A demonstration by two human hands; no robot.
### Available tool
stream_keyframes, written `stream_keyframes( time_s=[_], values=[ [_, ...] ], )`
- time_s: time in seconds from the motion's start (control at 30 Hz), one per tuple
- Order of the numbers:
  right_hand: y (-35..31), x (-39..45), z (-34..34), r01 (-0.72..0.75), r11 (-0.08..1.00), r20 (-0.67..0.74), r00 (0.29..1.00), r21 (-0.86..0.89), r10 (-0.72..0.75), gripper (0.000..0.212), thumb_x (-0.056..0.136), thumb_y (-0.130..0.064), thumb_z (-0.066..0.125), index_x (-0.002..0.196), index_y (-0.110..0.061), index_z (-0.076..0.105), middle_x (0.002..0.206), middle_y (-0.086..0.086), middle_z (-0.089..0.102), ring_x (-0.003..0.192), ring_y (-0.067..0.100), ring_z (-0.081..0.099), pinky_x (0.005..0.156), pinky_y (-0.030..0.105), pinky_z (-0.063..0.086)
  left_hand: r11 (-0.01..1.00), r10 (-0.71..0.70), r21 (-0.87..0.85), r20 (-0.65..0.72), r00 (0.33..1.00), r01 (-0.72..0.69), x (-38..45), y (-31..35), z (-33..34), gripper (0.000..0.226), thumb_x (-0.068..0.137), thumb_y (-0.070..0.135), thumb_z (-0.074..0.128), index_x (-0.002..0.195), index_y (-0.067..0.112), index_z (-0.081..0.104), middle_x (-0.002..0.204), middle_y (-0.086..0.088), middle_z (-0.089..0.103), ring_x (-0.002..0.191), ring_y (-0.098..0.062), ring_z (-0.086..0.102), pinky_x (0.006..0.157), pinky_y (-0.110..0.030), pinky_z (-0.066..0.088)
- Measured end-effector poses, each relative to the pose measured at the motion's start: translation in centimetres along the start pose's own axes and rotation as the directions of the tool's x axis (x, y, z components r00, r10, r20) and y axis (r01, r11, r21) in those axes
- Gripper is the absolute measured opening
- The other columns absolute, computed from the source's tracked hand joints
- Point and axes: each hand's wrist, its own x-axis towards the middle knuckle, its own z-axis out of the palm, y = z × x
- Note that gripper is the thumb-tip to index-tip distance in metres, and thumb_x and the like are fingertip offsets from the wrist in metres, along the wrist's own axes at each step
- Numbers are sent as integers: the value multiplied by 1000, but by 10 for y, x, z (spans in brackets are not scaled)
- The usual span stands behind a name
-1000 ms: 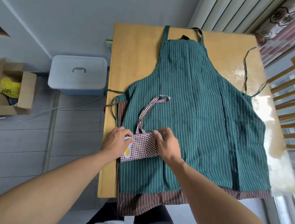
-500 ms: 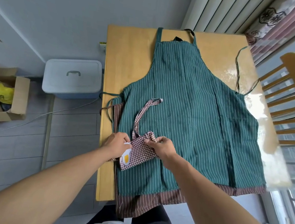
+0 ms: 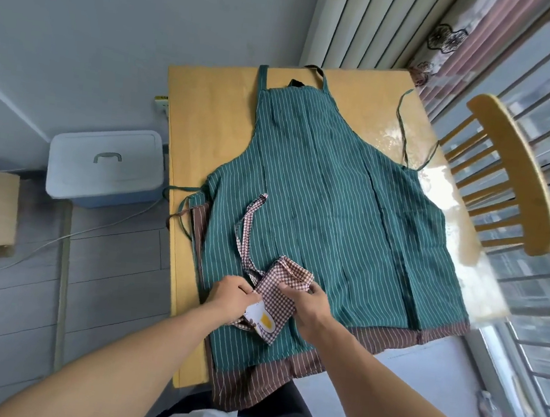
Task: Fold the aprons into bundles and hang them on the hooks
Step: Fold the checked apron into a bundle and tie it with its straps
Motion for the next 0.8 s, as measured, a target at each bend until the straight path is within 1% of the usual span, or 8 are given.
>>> stream_keyframes(
  time_s=[0.23,0.3,0.4,0.47,0.57,0.67,0.73,0.8],
  values=[
    [10,-17,5,-49,997,-30,998,-56,47,26,93,-17,72,108,2,64,105,14,75,90,29,72,66,36,58,986,-41,-155,114,993,59,-2,-1,-2,23,87,36,78,94,14,74,101,-4,73,96,-22,68,84,-38,58],
    [3,-20,6,18,997,-11,1000,-77,-18,27,93,-19,72,112,-1,65,103,14,77,92,33,74,78,46,62,979,-44,-187,184,982,79,-7,2,-9,27,84,34,81,97,13,71,101,-6,73,94,-21,70,86,-43,61],
    [-12,-28,7,136,978,8,991,-158,-136,28,91,-18,73,114,-5,65,102,10,78,96,33,74,91,56,58,993,118,-11,11,993,-118,-18,16,-26,47,72,44,88,99,21,58,103,1,63,93,-16,61,85,-40,56],
    [-27,-38,7,216,956,61,976,-197,-208,25,91,-14,73,113,-5,66,102,10,78,96,33,75,92,57,57,934,341,163,-149,928,-317,-25,32,-42,58,68,51,87,108,31,49,118,8,54,111,-15,52,94,-38,48],
    [-54,-57,5,305,920,191,946,-245,-263,25,91,-11,72,114,-3,66,106,13,77,101,34,73,97,56,55,868,464,196,6,886,-456,-35,63,-67,85,76,56,80,143,45,30,154,7,37,142,-20,34,117,-46,31],
    [-76,-77,2,323,915,318,917,-241,-240,27,91,-9,71,116,0,66,112,16,75,105,35,71,102,53,52,879,471,59,42,881,-473,-46,96,-79,80,93,62,55,157,41,13,160,-3,34,141,-29,41,101,-41,43],
    [-92,-90,3,332,913,397,891,-238,-220,31,90,-8,71,119,2,64,115,18,73,109,36,69,103,52,52,898,439,7,8,898,-439,-49,114,-86,80,93,65,53,158,36,17,158,-6,38,139,-31,45,96,-36,42],
    [-107,-101,3,338,908,453,869,-247,-200,41,86,-9,74,123,4,62,119,20,71,115,40,66,104,54,50,926,367,-149,134,920,-348,-52,128,-94,75,85,67,62,145,24,46,143,-6,56,131,-30,55,111,-42,40]
  ],
)
